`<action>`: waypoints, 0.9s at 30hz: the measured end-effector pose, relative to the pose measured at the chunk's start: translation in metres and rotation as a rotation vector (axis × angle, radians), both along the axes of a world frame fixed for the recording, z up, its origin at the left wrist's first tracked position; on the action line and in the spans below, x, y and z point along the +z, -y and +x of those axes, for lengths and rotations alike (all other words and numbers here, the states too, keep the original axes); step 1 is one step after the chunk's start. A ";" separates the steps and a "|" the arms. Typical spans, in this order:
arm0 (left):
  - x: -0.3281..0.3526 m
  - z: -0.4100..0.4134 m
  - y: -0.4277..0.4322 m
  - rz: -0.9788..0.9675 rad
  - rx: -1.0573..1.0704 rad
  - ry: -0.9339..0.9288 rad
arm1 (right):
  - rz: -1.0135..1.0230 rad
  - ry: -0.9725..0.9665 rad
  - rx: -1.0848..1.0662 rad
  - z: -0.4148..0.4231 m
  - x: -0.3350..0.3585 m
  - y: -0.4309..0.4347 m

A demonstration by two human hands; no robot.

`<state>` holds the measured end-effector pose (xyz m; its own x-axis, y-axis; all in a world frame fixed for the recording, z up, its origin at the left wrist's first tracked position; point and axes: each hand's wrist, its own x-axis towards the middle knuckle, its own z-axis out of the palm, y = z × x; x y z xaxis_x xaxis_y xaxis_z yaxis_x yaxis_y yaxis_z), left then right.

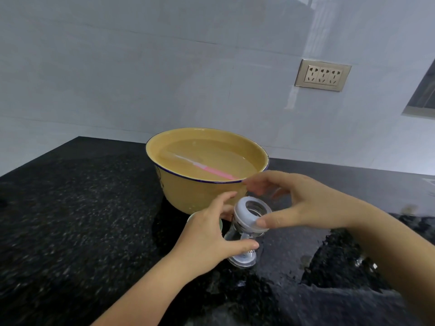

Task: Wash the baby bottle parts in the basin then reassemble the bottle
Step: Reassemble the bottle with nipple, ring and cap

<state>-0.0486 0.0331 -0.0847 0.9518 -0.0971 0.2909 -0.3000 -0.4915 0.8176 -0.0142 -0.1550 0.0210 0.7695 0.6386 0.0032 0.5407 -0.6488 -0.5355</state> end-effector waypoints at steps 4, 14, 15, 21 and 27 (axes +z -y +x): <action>0.001 0.000 0.000 -0.008 -0.003 0.002 | 0.023 -0.042 0.050 0.000 0.004 -0.008; 0.001 -0.001 0.000 -0.016 -0.018 -0.008 | -0.062 0.035 0.056 -0.003 0.008 -0.018; 0.001 0.000 0.000 -0.021 -0.023 -0.008 | -0.070 0.053 0.045 -0.003 0.008 -0.018; 0.000 0.000 0.001 -0.042 -0.018 -0.010 | -0.299 0.282 -0.026 -0.001 0.008 -0.024; 0.002 -0.001 0.000 -0.040 -0.022 -0.011 | -0.139 0.068 0.069 0.001 0.013 -0.018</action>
